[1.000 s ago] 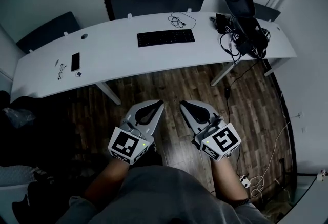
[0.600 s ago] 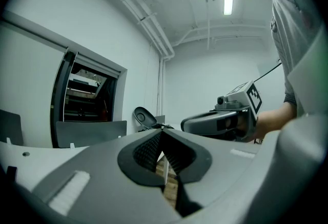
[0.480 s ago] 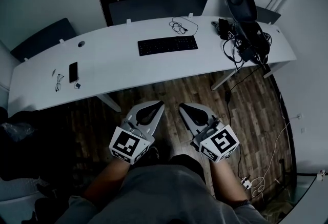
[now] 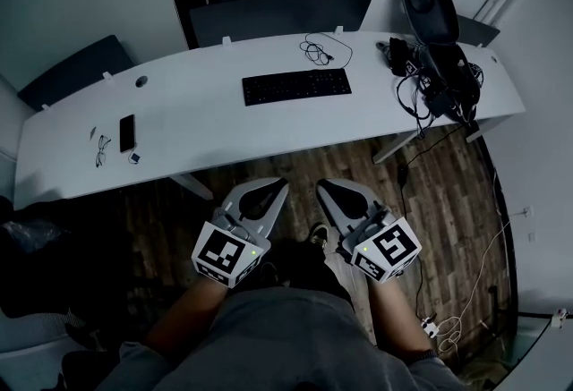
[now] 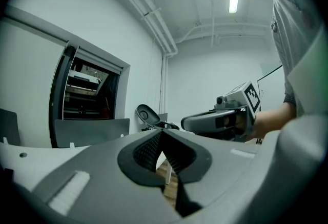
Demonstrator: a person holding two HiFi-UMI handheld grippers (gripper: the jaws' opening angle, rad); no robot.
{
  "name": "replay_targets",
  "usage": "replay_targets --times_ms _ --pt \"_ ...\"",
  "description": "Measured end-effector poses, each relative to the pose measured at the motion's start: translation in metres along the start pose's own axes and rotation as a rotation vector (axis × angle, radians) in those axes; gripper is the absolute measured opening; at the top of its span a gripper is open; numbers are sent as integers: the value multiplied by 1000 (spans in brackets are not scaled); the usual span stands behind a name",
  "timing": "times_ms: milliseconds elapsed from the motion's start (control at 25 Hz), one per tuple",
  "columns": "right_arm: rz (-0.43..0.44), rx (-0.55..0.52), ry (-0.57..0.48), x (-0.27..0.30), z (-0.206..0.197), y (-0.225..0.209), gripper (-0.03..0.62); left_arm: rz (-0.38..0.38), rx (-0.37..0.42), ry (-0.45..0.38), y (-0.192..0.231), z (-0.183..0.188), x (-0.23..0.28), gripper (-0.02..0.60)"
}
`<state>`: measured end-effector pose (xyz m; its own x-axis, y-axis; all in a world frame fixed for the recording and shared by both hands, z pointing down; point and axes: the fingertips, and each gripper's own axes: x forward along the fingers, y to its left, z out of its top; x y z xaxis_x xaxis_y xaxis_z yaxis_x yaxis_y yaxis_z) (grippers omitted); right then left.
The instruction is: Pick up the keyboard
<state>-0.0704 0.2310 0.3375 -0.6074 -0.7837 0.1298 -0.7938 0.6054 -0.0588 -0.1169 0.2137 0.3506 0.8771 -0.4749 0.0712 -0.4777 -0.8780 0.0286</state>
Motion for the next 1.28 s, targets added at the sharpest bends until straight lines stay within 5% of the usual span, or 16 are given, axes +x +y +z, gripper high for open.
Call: replay_targets --times_ms 1280 --pt "189 -21 27 32 -7 -218 15 192 4 88 56 3 196 5"
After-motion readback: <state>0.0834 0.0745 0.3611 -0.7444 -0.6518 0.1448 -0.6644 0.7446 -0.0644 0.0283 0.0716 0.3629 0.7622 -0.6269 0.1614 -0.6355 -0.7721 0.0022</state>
